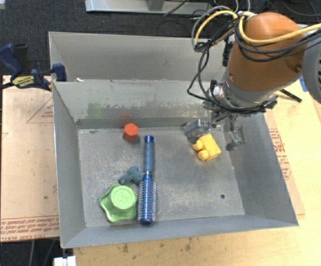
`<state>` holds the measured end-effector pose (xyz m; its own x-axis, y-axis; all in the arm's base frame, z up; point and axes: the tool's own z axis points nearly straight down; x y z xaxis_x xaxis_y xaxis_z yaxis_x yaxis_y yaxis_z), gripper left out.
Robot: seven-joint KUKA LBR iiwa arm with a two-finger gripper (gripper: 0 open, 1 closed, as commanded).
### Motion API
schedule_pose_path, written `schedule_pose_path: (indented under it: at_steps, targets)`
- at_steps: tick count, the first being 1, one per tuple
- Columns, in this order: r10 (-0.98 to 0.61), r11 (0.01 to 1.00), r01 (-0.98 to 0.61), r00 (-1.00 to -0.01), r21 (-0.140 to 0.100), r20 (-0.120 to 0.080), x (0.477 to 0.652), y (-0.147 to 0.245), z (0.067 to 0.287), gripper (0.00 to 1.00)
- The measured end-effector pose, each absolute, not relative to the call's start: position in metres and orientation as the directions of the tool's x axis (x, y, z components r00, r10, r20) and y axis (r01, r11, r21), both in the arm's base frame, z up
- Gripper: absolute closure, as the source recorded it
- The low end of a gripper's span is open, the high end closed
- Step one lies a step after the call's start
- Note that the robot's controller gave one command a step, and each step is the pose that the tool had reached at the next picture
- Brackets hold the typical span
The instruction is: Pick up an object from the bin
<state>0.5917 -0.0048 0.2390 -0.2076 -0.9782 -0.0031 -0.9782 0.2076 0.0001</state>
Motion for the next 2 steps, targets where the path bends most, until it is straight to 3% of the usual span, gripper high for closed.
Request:
schedule_pose_path:
  at_steps: [1, 2]
  targets:
    - [-0.988, 0.153, -0.988, -0.153, 0.006, 0.000, 0.609, -0.078, 0.137, 0.00]
    - [-0.992, 0.129, -0.992, -0.129, -0.001, -0.005, 0.653, -0.075, 0.078, 0.00]
